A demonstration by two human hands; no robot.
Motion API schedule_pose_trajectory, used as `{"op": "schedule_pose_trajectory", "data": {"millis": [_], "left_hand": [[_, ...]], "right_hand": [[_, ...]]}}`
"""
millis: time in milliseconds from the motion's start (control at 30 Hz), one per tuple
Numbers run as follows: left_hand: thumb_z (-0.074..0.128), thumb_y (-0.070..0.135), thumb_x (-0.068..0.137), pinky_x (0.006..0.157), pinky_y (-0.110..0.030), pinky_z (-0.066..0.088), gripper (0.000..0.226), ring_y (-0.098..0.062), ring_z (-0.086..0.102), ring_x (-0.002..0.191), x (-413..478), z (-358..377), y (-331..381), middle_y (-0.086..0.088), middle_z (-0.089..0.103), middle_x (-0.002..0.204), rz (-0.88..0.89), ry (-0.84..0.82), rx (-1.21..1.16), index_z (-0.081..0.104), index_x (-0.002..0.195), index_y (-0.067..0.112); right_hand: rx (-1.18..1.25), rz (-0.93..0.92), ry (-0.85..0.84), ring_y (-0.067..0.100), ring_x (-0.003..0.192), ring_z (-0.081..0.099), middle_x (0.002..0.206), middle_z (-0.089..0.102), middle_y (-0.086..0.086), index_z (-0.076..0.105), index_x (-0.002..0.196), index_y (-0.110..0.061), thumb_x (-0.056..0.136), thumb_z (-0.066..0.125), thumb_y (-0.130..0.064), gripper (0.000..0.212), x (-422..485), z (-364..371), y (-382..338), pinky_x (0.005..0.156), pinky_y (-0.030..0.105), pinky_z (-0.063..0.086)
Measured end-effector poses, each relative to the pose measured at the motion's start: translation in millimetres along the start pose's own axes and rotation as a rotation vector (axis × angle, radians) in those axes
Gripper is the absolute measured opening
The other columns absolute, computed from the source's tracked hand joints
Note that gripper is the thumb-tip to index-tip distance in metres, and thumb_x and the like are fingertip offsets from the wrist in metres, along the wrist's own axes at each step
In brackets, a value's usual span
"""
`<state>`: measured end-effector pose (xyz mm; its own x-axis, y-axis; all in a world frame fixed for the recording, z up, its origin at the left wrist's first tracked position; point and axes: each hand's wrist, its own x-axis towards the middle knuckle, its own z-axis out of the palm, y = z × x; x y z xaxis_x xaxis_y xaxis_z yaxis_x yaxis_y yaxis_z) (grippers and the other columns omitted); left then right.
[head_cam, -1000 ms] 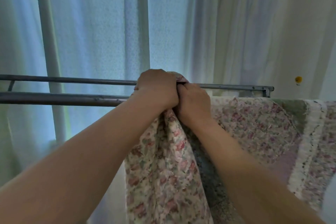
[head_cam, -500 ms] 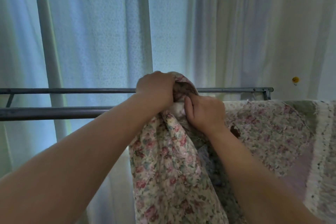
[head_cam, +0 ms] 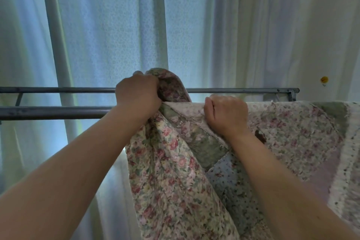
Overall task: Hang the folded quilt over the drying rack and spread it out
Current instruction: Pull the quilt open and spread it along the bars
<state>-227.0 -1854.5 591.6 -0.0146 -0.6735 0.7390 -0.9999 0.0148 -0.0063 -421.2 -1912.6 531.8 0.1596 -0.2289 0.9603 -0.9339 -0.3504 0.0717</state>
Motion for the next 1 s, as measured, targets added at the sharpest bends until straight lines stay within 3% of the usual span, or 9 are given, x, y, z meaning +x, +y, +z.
{"op": "schedule_pose_trajectory", "data": {"millis": [167, 367, 433, 567, 700, 867, 1000], "left_hand": [[0.051, 0.009, 0.078, 0.043, -0.025, 0.014, 0.016, -0.015, 0.025, 0.045, -16, 2, 5, -0.005, 0.033, 0.078, 0.062, 0.046, 0.068, 0.063, 0.088, 0.010], [0.051, 0.015, 0.079, 0.043, -0.025, 0.017, 0.019, -0.015, 0.025, 0.047, -20, 1, 7, -0.004, 0.032, 0.079, 0.066, -0.018, 0.079, 0.064, 0.092, 0.013], [0.051, 0.022, 0.079, 0.049, -0.026, 0.024, 0.011, -0.016, 0.029, 0.050, -16, -3, 10, -0.002, 0.032, 0.074, 0.047, -0.057, 0.041, 0.057, 0.082, 0.013], [0.053, 0.031, 0.079, 0.045, -0.024, 0.023, 0.031, -0.014, 0.030, 0.049, -2, -12, 16, 0.002, 0.034, 0.059, 0.049, -0.126, 0.021, 0.034, 0.057, 0.018], [0.053, 0.030, 0.081, 0.054, -0.027, 0.031, 0.033, -0.015, 0.035, 0.055, 7, -15, 17, 0.001, 0.033, 0.062, 0.041, -0.202, 0.074, 0.031, 0.061, 0.016], [0.055, 0.015, 0.077, 0.061, -0.030, 0.034, 0.024, -0.020, 0.041, 0.068, 9, -14, 9, 0.001, 0.035, 0.062, 0.044, -0.183, 0.013, 0.037, 0.063, 0.020], [0.059, 0.017, 0.075, 0.064, -0.030, 0.038, 0.017, -0.029, 0.054, 0.080, 12, -22, -27, -0.007, 0.058, 0.081, 0.006, -0.129, -0.028, 0.059, 0.091, 0.024]], "right_hand": [[0.008, 0.002, 0.010, 0.024, 0.035, 0.044, 0.043, 0.052, 0.007, 0.054, 0.051, -0.008, 0.087, 0.033, -0.025, 0.044, -1, -2, -2, 0.045, 0.023, 0.023], [0.074, -0.025, 0.017, 0.026, 0.047, 0.049, 0.053, 0.055, 0.009, 0.054, 0.054, -0.008, 0.082, 0.040, -0.025, 0.036, 8, -10, -36, 0.050, 0.027, 0.026], [0.106, -0.068, 0.022, 0.027, 0.048, 0.052, 0.054, 0.058, 0.010, 0.056, 0.055, -0.008, 0.081, 0.043, -0.025, 0.034, 15, -7, -59, 0.048, 0.026, 0.025], [0.074, -0.038, -0.168, 0.034, 0.051, 0.055, 0.059, 0.062, 0.016, 0.061, 0.060, -0.004, 0.091, 0.046, -0.024, 0.040, 19, 8, -75, 0.050, 0.030, 0.019], [0.048, -0.032, -0.079, 0.029, 0.035, 0.047, 0.042, 0.053, 0.013, 0.053, 0.047, -0.007, 0.088, 0.034, -0.026, 0.050, 15, 9, -70, 0.045, 0.027, 0.021], [0.022, -0.041, -0.027, 0.027, 0.033, 0.046, 0.041, 0.053, 0.010, 0.054, 0.046, -0.009, 0.087, 0.035, -0.026, 0.048, 15, 9, -69, 0.045, 0.025, 0.021], [0.020, -0.029, -0.023, 0.025, 0.033, 0.045, 0.041, 0.052, 0.006, 0.053, 0.046, -0.011, 0.087, 0.034, -0.027, 0.048, 15, 10, -69, 0.045, 0.024, 0.022]]}}
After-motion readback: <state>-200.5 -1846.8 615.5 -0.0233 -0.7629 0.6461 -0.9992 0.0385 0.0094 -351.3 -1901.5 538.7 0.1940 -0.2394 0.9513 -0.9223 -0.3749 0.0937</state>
